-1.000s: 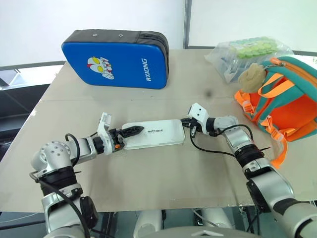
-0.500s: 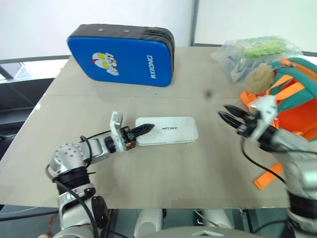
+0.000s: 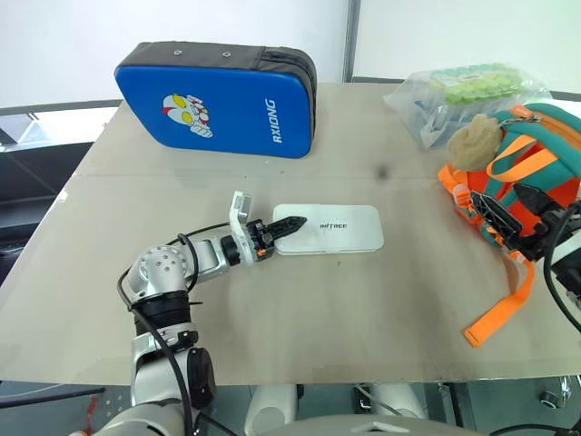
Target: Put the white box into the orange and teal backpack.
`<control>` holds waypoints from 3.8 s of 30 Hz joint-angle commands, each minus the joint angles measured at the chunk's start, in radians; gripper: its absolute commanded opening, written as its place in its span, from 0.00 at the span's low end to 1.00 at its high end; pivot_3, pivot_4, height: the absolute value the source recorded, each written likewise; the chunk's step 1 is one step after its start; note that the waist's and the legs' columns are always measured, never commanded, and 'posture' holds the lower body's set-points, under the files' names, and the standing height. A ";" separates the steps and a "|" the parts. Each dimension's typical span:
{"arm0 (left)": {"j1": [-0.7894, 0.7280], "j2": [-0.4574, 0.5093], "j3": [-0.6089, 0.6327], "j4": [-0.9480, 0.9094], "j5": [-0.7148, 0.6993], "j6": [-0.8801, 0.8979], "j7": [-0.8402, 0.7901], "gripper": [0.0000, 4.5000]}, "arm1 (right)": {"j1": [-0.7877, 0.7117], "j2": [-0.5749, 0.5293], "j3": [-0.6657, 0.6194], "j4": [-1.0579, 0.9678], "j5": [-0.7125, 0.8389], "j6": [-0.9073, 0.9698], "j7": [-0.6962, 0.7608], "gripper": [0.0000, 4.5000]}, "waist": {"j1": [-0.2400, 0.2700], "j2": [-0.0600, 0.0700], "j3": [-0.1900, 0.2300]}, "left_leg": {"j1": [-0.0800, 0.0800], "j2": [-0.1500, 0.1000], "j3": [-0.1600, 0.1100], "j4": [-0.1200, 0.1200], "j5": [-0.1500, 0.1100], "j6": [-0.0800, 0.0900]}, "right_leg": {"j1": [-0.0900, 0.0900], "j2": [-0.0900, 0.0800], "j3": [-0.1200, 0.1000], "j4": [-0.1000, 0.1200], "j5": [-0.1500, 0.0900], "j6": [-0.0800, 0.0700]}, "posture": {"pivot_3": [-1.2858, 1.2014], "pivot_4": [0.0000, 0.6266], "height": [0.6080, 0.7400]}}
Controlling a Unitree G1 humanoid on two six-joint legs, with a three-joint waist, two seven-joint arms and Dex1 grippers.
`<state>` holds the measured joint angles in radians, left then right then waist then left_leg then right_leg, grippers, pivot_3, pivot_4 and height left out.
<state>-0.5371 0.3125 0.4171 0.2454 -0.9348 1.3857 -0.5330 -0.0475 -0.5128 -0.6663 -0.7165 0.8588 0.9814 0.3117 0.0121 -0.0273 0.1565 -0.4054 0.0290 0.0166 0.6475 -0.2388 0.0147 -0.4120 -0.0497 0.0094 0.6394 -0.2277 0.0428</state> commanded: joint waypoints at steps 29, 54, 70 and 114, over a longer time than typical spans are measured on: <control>0.106 -0.010 0.093 -0.230 -0.097 -0.028 0.170 0.23 | -0.451 -0.092 0.396 0.821 -0.380 -0.504 0.224 0.41 | -0.027 -0.006 0.004 | 0.003 0.002 0.004 0.000 0.000 0.000 | 0.000 0.003 0.005 0.002 0.003 0.004 | 0.52 0.24 1.00; 0.030 0.257 0.184 -0.432 -0.282 -0.458 -0.038 0.23 | -0.445 -0.199 0.621 0.234 0.074 -0.172 0.697 0.02 | -0.015 -0.009 0.013 | -0.014 0.007 0.002 0.003 0.000 -0.001 | -0.013 0.003 -0.001 0.000 0.003 0.004 | 0.52 0.24 1.00; -0.192 0.420 0.149 -0.265 -0.567 -0.356 -0.155 0.23 | -0.396 -0.235 0.623 0.244 0.004 -0.227 0.704 0.02 | -0.020 -0.009 0.013 | -0.011 0.008 0.001 0.005 0.000 -0.001 | -0.011 0.008 -0.001 0.002 0.003 0.004 | 0.52 0.24 1.00; -0.223 0.577 -0.185 0.007 0.194 -0.869 -0.828 0.23 | -0.320 -0.408 0.360 0.265 0.294 -0.150 0.784 0.02 | 0.005 -0.009 0.013 | -0.010 0.007 0.003 0.010 0.000 -0.001 | -0.009 0.007 0.000 0.003 0.003 0.004 | 0.52 0.24 1.00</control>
<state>-0.7418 0.8765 0.2319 0.2211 -0.8021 0.5508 -1.3701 -0.3680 -0.9052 -0.2529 -0.4163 1.1136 0.8378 1.0853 0.0174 -0.0362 0.1697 -0.4155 0.0364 0.0194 0.6576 -0.2391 0.0141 -0.4204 -0.0426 0.0094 0.6426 -0.2245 0.0469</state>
